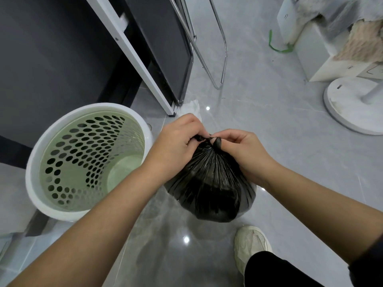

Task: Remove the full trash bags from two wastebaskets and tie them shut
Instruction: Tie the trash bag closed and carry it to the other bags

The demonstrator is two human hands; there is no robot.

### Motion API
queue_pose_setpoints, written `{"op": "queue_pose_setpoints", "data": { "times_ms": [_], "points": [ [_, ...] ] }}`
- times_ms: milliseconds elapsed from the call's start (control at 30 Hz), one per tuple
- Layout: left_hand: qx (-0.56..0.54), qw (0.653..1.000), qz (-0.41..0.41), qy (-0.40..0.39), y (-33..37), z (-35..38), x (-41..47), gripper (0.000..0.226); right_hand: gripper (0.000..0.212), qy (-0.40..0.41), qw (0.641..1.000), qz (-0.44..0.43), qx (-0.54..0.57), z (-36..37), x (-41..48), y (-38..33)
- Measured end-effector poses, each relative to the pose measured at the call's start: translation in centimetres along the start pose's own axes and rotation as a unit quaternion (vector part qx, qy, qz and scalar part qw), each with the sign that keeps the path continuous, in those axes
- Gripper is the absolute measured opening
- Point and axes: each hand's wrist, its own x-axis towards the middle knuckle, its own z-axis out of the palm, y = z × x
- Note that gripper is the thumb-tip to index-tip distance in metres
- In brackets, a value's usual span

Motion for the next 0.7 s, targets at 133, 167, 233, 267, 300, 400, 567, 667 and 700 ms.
{"op": "queue_pose_setpoints", "data": {
  "times_ms": [133,167,233,267,300,400,567,667,700],
  "points": [
    [-0.003,0.993,-0.081,0.088,0.8,1.0,-1.0,0.018,0.014,0.061,0.998,0.018,0.006,0.5,0.5,0.0],
    [0.0,0.991,-0.09,0.095,0.9,1.5,-1.3,0.016,0.014,0.077,0.997,0.013,0.001,0.6,0.6,0.1],
    [0.004,0.991,-0.108,0.081,1.3,2.5,-1.8,0.011,0.015,0.103,0.994,-0.003,-0.029,0.8,0.7,0.3],
    [-0.002,0.99,-0.121,0.075,1.4,3.0,-1.9,0.009,0.015,0.113,0.992,-0.01,-0.049,1.0,0.7,0.4],
    [-0.015,0.987,-0.139,0.077,1.4,3.4,-1.9,0.008,0.015,0.121,0.99,-0.016,-0.067,1.1,0.6,0.5],
    [-0.049,0.977,-0.185,0.091,1.5,4.0,-1.7,0.005,0.014,0.141,0.985,-0.03,-0.09,1.4,0.3,0.5],
    [-0.081,0.966,-0.224,0.103,1.5,3.9,-1.2,0.006,0.01,0.129,0.988,-0.036,-0.082,1.4,-0.2,0.5],
    [-0.106,0.962,-0.234,0.093,1.3,3.5,-0.6,0.01,0.008,0.095,0.993,-0.034,-0.054,1.1,-0.4,0.3],
    [-0.108,0.962,-0.234,0.085,1.2,3.4,-0.5,0.01,0.006,0.079,0.995,-0.032,-0.053,1.0,-0.5,0.2]
  ]
}}
